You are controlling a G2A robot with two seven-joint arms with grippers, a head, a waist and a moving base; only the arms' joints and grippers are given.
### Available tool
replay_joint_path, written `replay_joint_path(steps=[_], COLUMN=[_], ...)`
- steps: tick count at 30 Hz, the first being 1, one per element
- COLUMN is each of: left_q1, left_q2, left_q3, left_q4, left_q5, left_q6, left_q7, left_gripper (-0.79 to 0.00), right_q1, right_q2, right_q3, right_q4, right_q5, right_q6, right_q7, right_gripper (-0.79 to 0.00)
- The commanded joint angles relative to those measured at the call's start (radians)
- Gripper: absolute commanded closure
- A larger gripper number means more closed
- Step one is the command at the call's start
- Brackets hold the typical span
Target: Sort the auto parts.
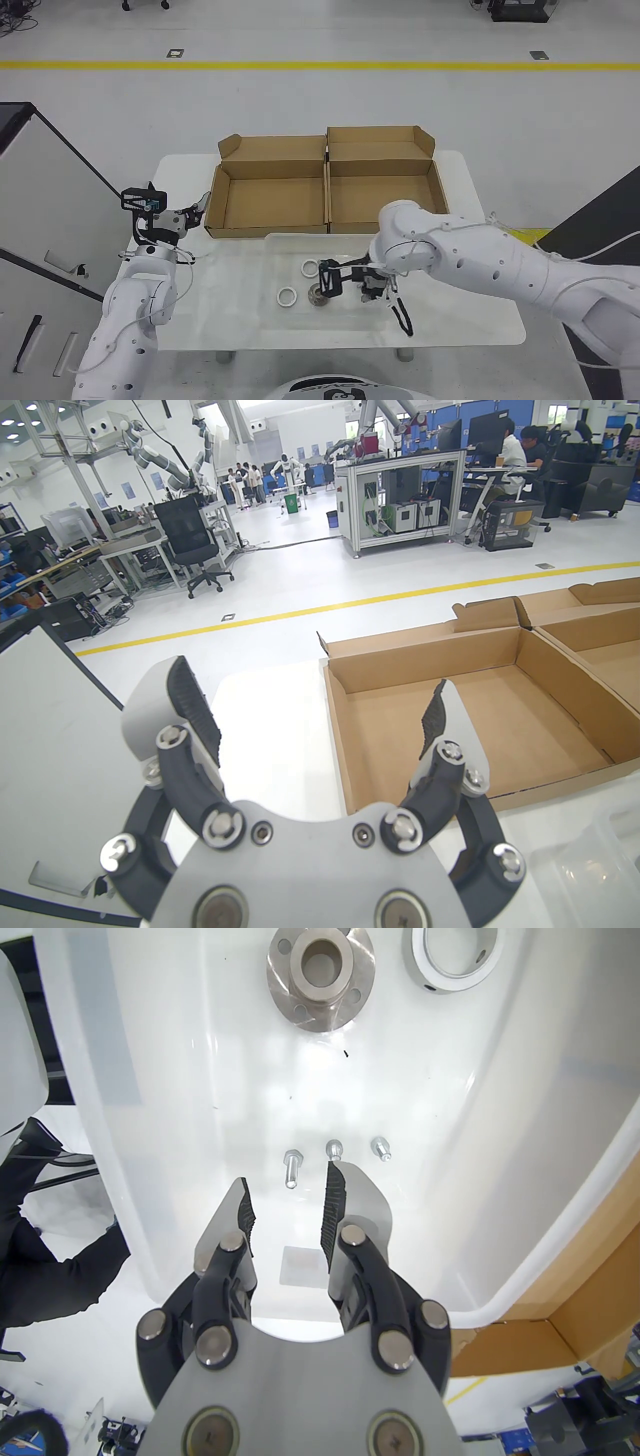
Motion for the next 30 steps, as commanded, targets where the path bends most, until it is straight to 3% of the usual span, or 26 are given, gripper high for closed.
replay_joint_path(steps=[1, 13, 30], left_q1=[0.000, 0.000, 0.000], left_q2=[0.000, 0.000, 0.000], left_q3=[0.000, 0.000, 0.000], left_q4=[0.000, 0.000, 0.000], left_q5=[0.000, 0.000, 0.000], left_q6=[0.000, 0.000, 0.000], left_q7=[0.000, 0.000, 0.000], left_gripper=[-0.785, -0.785, -0.785], right_q1=[-0.008, -0.033, -0.060], right_q2=[-0.005, -0.025, -0.039], right_q3=[0.000, 0.000, 0.000], right_q4=[0.004, 0.022, 0.044], right_q5=[-0.008, -0.044, -0.060], right_q6=[0.008, 0.049, 0.050], right_q7=[0.008, 0.049, 0.050], right_gripper=[-0.320, -0.345, -0.314])
